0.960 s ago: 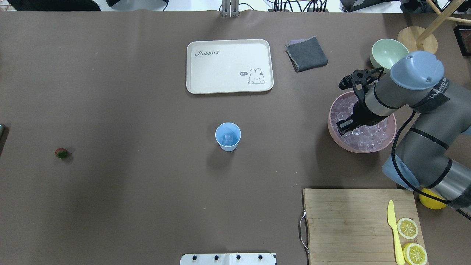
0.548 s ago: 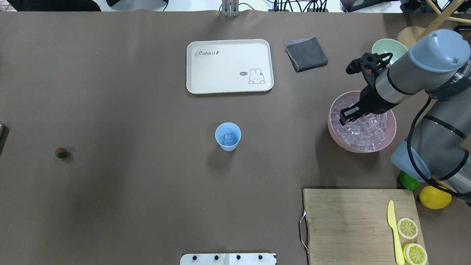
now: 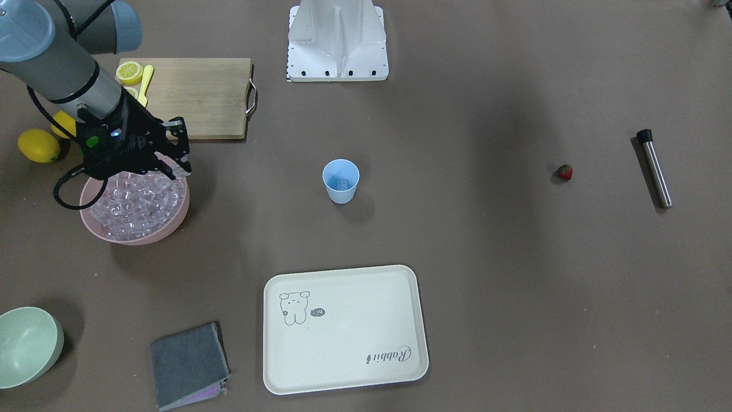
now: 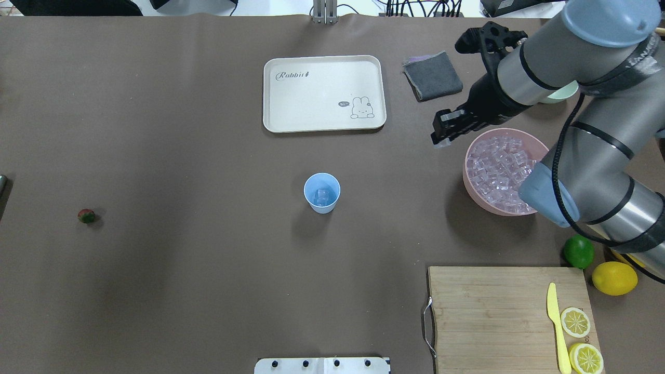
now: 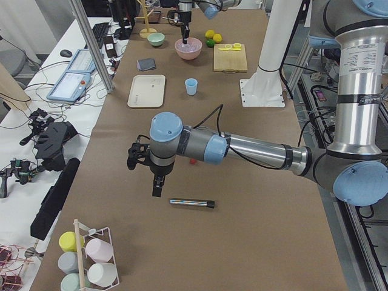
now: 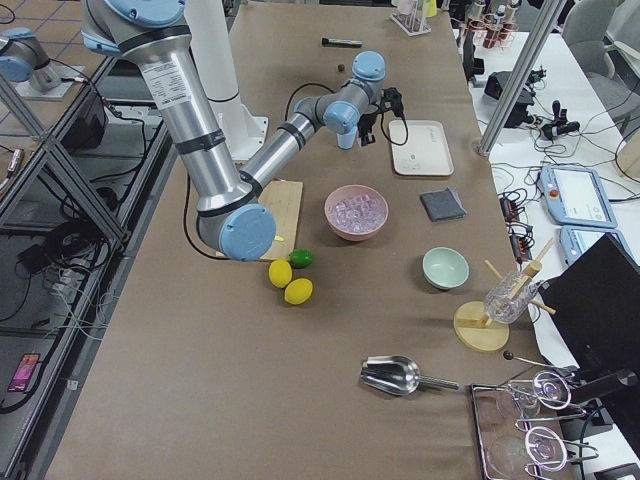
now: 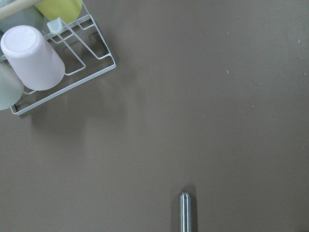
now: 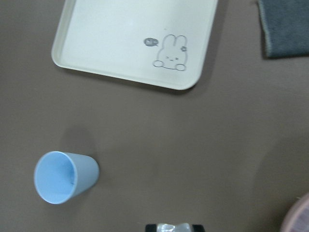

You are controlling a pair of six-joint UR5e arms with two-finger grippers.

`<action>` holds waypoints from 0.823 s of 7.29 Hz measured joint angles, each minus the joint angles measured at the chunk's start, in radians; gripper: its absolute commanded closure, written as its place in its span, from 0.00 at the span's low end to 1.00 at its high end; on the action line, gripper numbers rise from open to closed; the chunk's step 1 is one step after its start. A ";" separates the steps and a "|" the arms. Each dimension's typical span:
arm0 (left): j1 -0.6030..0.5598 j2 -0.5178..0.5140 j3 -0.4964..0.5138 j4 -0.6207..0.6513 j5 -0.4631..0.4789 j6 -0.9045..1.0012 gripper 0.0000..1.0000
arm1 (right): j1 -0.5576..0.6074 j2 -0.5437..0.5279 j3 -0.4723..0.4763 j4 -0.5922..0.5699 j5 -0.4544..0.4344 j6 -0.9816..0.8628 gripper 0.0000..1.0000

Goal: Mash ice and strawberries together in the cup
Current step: 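Carry the ice cube with the right gripper over the blue cup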

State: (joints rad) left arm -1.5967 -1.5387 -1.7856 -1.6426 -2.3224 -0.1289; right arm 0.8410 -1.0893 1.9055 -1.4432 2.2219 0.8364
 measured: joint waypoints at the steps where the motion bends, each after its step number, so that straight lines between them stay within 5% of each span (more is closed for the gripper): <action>1: 0.001 0.000 0.010 0.001 0.000 0.000 0.02 | -0.070 0.060 -0.012 0.003 -0.085 0.085 1.00; 6: 0.003 -0.006 0.061 0.000 -0.002 0.001 0.02 | -0.317 0.223 -0.159 0.024 -0.427 0.219 1.00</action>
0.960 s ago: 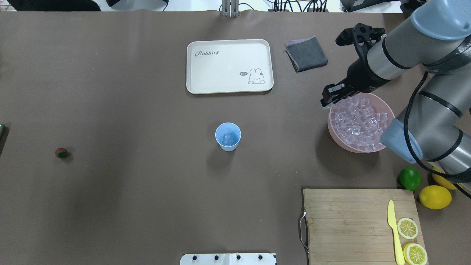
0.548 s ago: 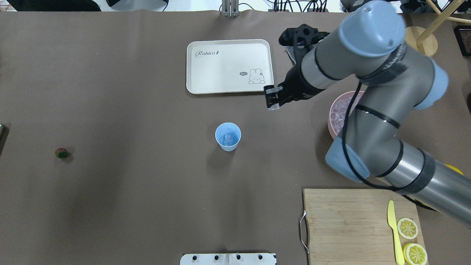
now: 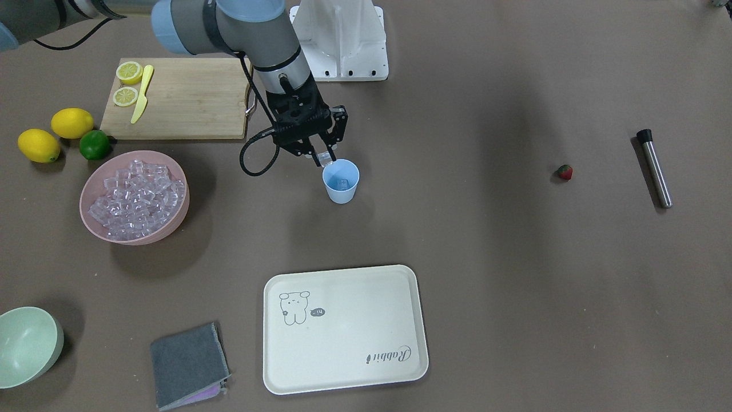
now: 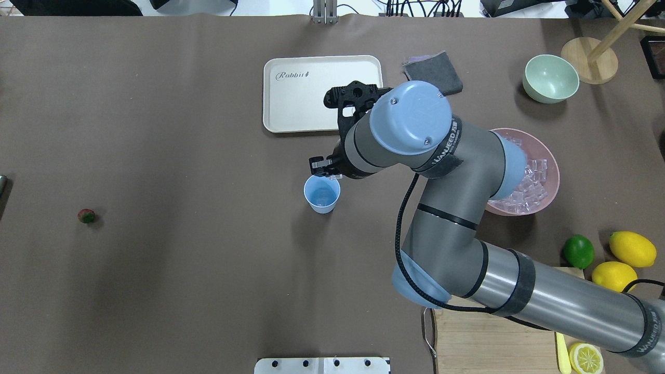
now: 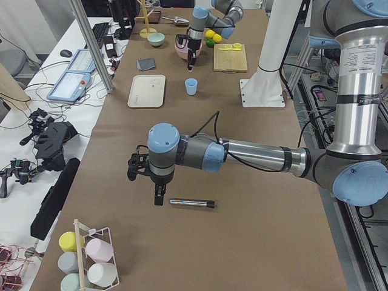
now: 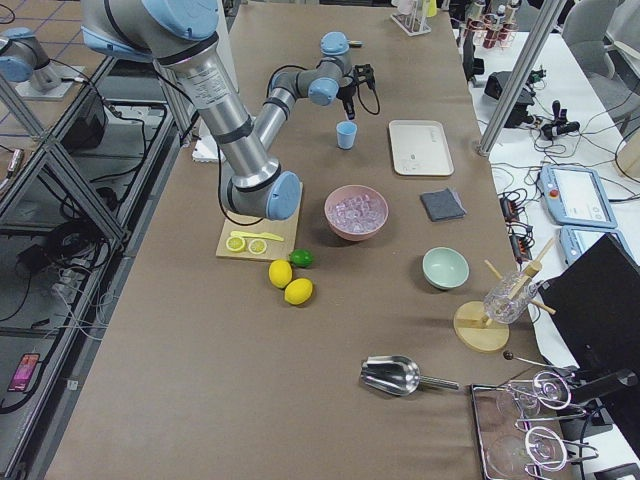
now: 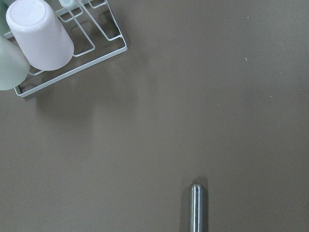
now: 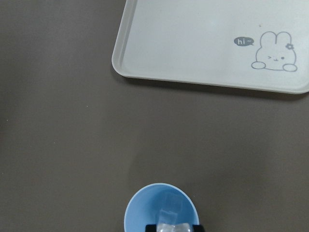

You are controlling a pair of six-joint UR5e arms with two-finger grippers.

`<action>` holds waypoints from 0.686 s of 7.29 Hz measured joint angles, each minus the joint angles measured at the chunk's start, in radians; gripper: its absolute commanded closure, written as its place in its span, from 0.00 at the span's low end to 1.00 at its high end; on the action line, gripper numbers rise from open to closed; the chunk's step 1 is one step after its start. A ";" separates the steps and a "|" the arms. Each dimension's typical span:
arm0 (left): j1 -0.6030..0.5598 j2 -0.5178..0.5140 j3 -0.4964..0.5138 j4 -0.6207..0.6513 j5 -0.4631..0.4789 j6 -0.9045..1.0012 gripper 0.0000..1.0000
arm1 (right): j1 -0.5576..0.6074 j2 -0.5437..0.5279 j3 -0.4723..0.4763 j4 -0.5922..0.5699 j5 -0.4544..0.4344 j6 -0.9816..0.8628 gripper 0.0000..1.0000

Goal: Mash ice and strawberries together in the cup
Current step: 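Carry the ice cube with the right gripper over the blue cup, then open the right gripper to drop the ice cube into the cup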

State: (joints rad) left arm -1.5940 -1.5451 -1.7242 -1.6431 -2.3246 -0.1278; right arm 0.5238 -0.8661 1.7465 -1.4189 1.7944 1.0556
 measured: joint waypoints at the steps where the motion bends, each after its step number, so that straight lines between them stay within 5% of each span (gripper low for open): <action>1: 0.001 -0.003 0.008 -0.001 0.000 0.000 0.02 | -0.018 0.015 -0.052 0.037 -0.027 0.001 1.00; 3: 0.002 -0.009 0.019 -0.003 0.001 0.001 0.02 | -0.033 0.024 -0.114 0.098 -0.047 0.003 1.00; 4: 0.003 -0.012 0.022 -0.002 0.001 0.001 0.02 | -0.035 0.025 -0.121 0.106 -0.049 0.004 0.01; 5: 0.003 -0.018 0.025 -0.001 0.001 0.001 0.02 | -0.035 0.023 -0.120 0.109 -0.048 0.004 0.00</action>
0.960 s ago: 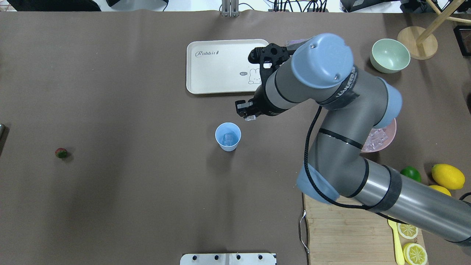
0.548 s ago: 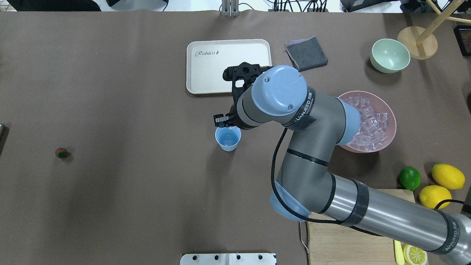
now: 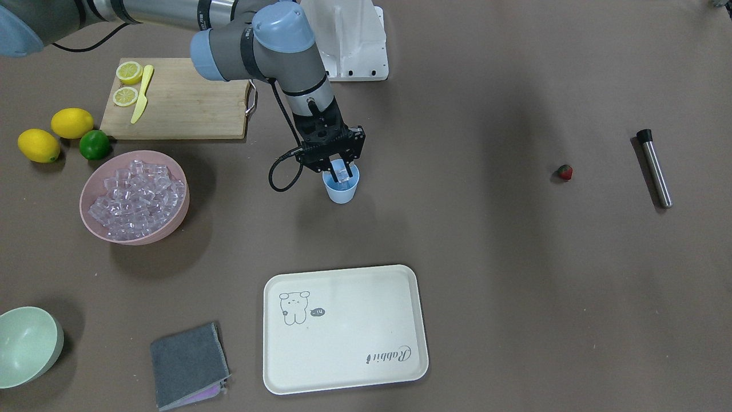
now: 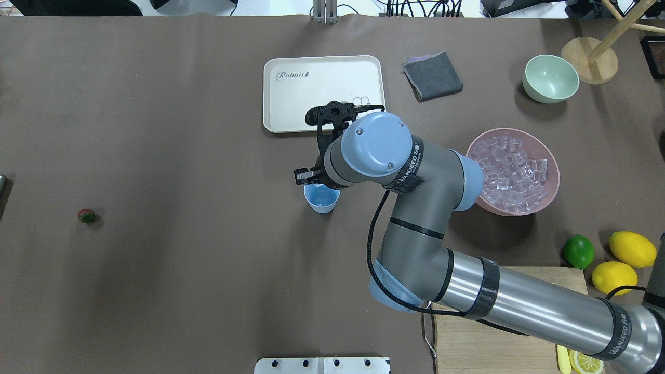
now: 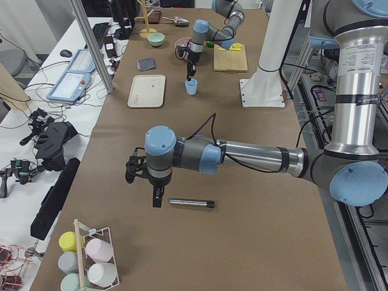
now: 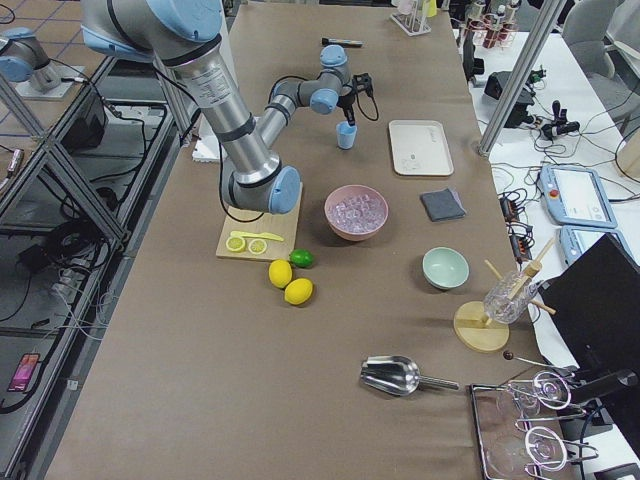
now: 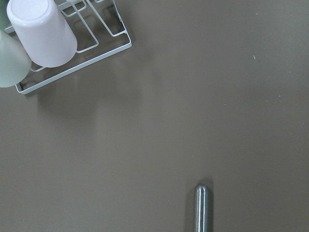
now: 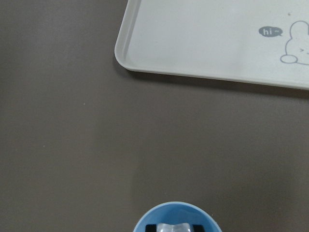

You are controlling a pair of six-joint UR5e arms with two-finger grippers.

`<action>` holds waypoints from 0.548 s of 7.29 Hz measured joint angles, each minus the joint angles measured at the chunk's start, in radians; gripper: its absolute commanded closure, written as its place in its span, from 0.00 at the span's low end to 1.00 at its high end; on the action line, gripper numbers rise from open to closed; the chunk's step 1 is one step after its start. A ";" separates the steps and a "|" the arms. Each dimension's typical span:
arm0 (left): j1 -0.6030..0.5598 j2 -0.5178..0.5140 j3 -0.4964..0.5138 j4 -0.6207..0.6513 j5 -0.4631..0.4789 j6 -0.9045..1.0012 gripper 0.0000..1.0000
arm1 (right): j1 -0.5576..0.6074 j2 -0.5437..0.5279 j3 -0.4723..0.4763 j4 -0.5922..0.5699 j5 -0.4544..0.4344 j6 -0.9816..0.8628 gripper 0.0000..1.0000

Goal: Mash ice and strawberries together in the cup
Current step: 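Open the right gripper to drop the ice cube into the cup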

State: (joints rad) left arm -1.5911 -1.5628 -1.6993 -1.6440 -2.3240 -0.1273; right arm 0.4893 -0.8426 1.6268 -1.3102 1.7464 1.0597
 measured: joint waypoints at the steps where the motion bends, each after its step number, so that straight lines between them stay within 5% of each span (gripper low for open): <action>1: 0.001 -0.005 0.007 0.000 0.000 0.000 0.02 | 0.001 -0.004 0.002 0.000 0.000 0.006 0.00; 4: 0.002 -0.020 0.007 0.001 -0.007 -0.011 0.02 | 0.032 -0.009 0.056 -0.071 0.038 0.029 0.00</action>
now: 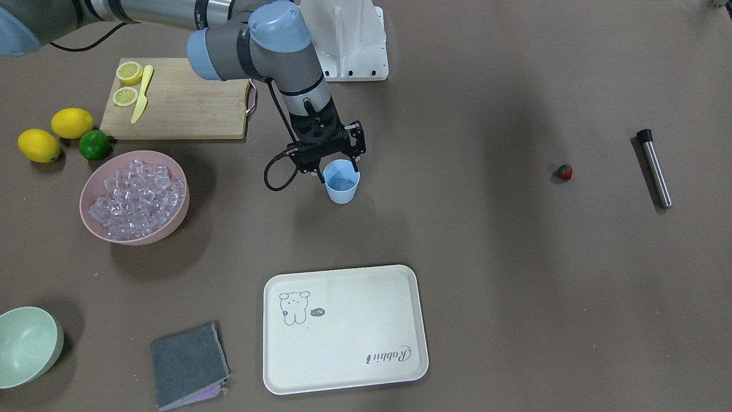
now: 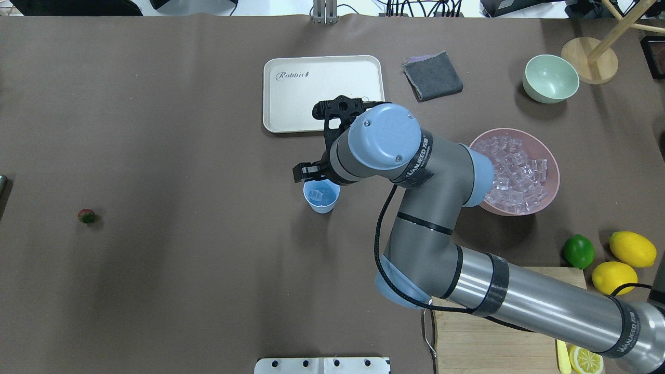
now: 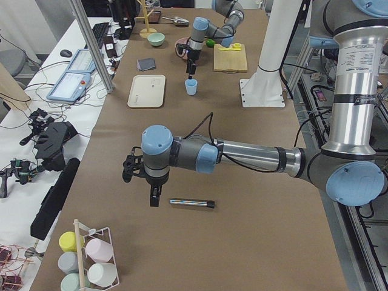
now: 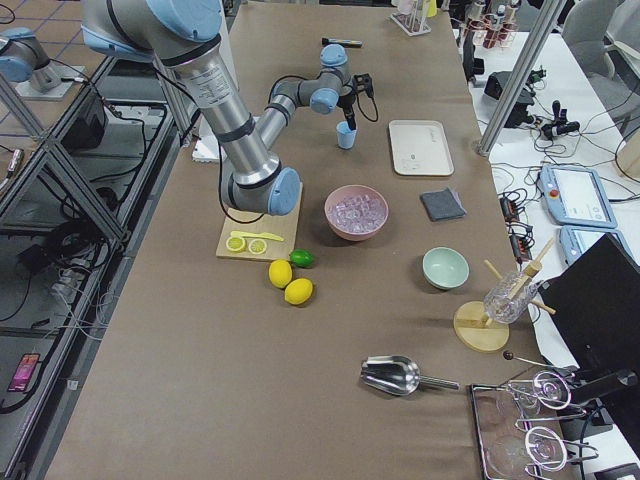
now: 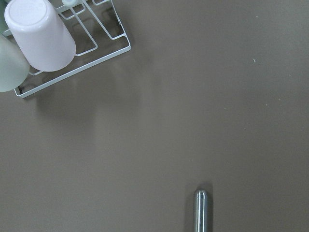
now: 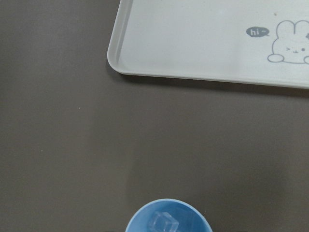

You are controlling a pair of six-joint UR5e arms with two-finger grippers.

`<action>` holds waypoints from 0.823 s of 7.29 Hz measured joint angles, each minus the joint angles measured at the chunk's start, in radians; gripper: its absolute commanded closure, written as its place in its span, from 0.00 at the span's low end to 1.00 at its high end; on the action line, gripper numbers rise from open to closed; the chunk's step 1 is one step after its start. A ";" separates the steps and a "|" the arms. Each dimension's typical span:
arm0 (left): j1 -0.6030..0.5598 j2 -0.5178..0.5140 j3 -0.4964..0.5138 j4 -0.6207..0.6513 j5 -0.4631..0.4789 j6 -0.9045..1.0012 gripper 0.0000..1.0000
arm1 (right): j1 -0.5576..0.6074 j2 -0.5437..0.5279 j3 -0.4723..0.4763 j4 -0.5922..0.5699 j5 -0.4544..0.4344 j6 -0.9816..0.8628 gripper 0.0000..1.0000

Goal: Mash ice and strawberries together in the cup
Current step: 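Open the right gripper to drop the ice cube into the cup, then lower the left gripper onto the red strawberry while the right arm withdraws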

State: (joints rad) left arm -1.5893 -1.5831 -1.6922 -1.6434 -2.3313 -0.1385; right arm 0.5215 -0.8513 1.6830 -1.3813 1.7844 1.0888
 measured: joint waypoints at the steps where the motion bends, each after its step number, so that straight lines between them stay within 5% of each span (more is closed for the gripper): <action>1: 0.007 -0.010 -0.022 -0.002 -0.021 -0.056 0.02 | 0.047 -0.001 0.052 -0.078 0.065 -0.003 0.00; 4: 0.207 0.036 -0.232 -0.014 0.067 -0.203 0.02 | 0.262 -0.061 0.162 -0.235 0.284 -0.098 0.00; 6: 0.356 0.097 -0.278 -0.170 0.155 -0.445 0.02 | 0.380 -0.154 0.192 -0.250 0.372 -0.216 0.00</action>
State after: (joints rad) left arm -1.2335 -1.4864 -1.9698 -1.8137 -2.1767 -0.5840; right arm 0.9013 -1.0049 1.8747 -1.6317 2.1562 0.8732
